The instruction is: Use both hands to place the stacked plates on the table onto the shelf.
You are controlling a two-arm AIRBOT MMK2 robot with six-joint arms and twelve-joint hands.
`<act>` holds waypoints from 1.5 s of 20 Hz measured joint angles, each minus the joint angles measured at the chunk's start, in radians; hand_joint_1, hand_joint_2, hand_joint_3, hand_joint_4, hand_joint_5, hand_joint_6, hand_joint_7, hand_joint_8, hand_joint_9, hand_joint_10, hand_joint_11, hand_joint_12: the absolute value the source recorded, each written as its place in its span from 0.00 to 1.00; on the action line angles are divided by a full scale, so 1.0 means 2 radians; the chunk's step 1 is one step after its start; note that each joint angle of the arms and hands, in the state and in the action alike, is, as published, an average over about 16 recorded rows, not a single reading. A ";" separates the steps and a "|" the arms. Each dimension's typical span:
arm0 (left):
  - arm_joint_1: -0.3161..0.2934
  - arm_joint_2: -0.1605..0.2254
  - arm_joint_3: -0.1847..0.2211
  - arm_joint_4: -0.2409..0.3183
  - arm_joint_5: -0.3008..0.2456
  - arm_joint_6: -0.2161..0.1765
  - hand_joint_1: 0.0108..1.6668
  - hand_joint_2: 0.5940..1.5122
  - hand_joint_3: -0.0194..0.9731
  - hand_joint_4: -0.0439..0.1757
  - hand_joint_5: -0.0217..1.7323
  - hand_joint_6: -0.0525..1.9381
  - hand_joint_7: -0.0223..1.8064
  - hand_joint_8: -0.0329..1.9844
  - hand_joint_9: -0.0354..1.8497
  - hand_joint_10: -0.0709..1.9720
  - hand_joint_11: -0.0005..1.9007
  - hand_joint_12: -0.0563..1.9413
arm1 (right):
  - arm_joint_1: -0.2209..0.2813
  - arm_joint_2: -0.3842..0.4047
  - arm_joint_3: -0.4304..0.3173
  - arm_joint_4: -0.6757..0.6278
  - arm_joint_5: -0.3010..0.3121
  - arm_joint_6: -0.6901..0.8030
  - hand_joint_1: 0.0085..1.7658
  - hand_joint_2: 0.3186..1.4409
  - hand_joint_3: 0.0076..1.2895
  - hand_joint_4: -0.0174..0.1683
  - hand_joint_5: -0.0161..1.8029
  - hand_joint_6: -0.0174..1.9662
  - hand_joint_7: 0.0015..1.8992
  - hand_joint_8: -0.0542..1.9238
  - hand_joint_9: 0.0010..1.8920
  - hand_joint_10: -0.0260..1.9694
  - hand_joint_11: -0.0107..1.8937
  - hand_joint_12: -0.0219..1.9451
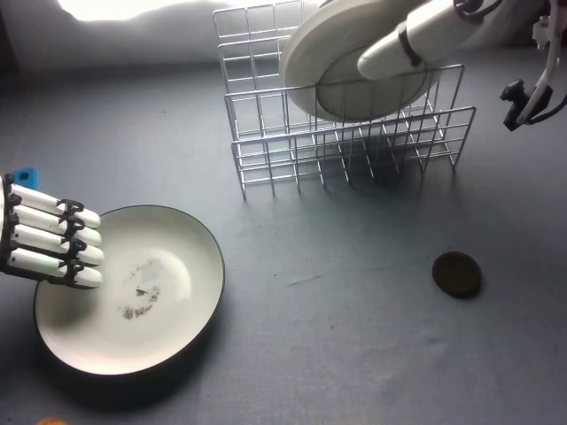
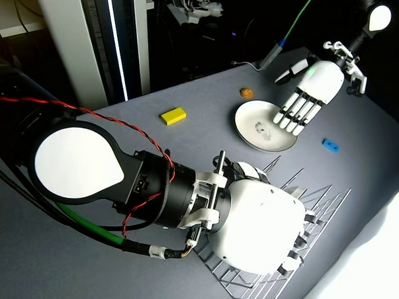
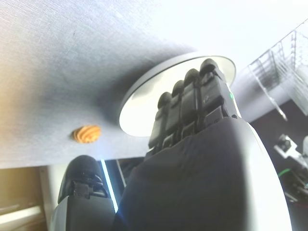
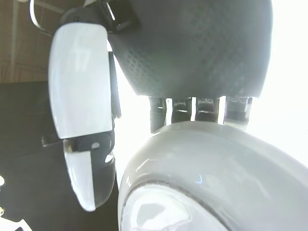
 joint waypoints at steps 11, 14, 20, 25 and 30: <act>0.000 -0.003 0.008 -0.001 0.001 0.002 0.01 0.57 0.03 0.21 0.02 0.04 0.02 0.02 0.03 0.04 0.01 0.02 | 0.006 0.002 0.000 -0.009 -0.002 -0.002 0.60 0.60 0.00 0.07 0.26 0.05 0.31 0.03 0.40 0.05 0.07 0.75; 0.000 -0.003 0.011 -0.001 0.001 0.003 0.01 0.57 0.03 0.21 0.02 0.04 0.02 0.02 0.03 0.04 0.01 0.02 | 0.005 0.002 -0.001 -0.010 -0.002 -0.004 0.60 0.59 0.00 0.07 0.21 0.15 0.26 0.11 0.36 0.15 0.04 0.76; 0.000 -0.004 0.014 -0.002 0.002 0.003 0.01 0.57 0.03 0.21 0.02 0.04 0.02 0.02 0.03 0.04 0.01 0.03 | 0.004 0.003 -0.001 -0.013 -0.003 -0.007 0.61 0.58 0.00 0.08 0.14 0.36 0.16 0.37 0.21 0.43 0.02 0.83; 0.001 -0.004 0.015 -0.002 0.003 0.003 0.01 0.57 0.03 0.21 0.02 0.04 0.02 0.02 0.03 0.04 0.01 0.03 | 0.009 0.005 -0.001 -0.016 -0.005 -0.006 0.63 0.57 0.00 0.08 0.06 0.54 0.07 0.58 0.09 0.66 0.01 0.86; 0.003 -0.005 0.016 -0.003 0.004 0.005 0.01 0.57 0.03 0.21 0.02 0.04 0.02 0.02 0.02 0.04 0.01 0.03 | 0.027 0.013 -0.006 -0.018 -0.005 -0.004 0.63 0.56 0.00 0.08 0.04 0.58 0.02 0.72 0.01 0.78 0.01 0.90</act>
